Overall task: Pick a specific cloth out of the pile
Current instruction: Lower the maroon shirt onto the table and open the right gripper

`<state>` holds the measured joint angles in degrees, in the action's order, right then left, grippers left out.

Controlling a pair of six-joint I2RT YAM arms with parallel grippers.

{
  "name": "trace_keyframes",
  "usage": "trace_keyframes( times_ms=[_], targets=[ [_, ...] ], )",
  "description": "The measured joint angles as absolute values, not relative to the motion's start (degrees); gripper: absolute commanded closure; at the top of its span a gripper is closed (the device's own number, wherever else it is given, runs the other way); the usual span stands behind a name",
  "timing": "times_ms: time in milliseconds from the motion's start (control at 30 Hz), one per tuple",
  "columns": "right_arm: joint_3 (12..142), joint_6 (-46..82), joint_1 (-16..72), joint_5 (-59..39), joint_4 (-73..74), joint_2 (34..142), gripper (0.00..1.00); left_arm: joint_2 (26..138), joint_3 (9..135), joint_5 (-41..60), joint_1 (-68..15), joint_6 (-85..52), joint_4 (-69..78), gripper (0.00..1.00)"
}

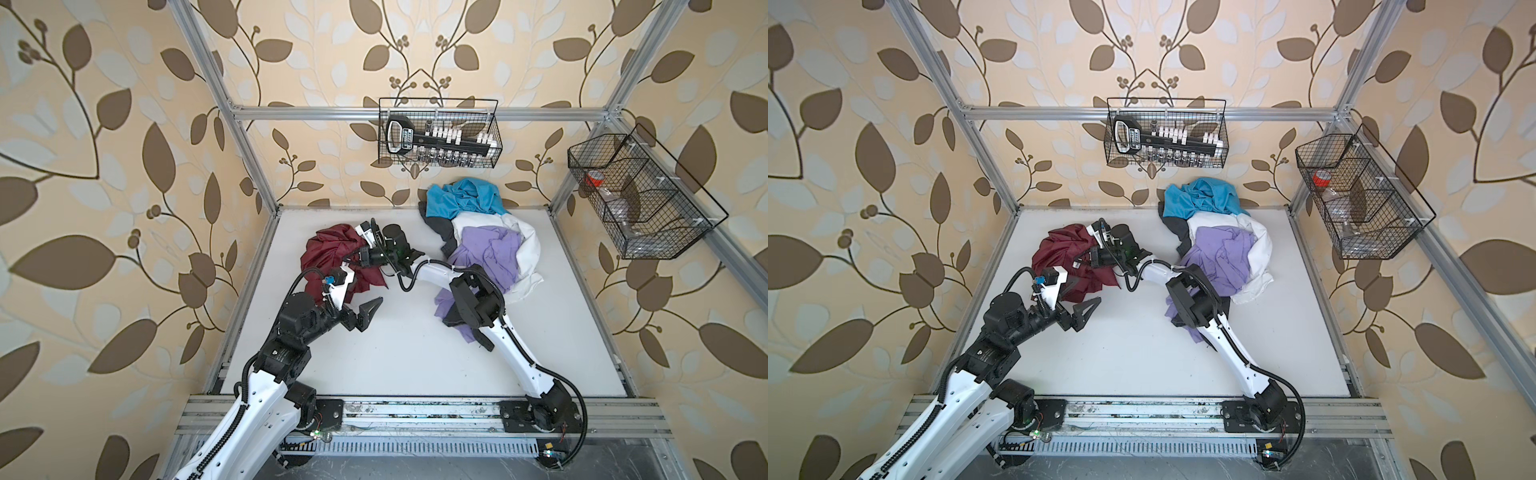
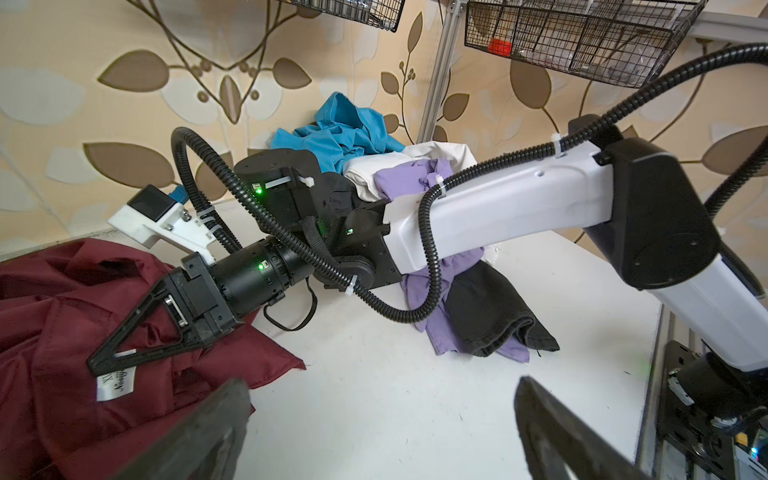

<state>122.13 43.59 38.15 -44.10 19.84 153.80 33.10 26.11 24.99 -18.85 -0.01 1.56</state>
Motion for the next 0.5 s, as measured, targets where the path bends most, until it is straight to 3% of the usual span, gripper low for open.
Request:
trace_keyframes(
  times_ms=[67,200,300,500],
  targets=[
    [122.1,43.2,38.0,-43.4,19.0,153.8,0.71,32.7,26.1,24.9,-19.2,0.0,1.7,0.01],
    [122.1,42.4,38.0,-42.4,17.5,153.9,0.46,32.4,26.1,24.9,-19.2,0.0,1.7,0.01],
    [122.0,42.5,38.1,-42.5,17.4,154.3,0.34,32.4,26.1,24.9,-19.2,0.0,1.7,0.01],
    [121.1,42.1,38.2,-42.6,17.5,154.4,0.22,32.2,26.1,24.9,-19.2,0.0,1.7,0.01]
  ],
)
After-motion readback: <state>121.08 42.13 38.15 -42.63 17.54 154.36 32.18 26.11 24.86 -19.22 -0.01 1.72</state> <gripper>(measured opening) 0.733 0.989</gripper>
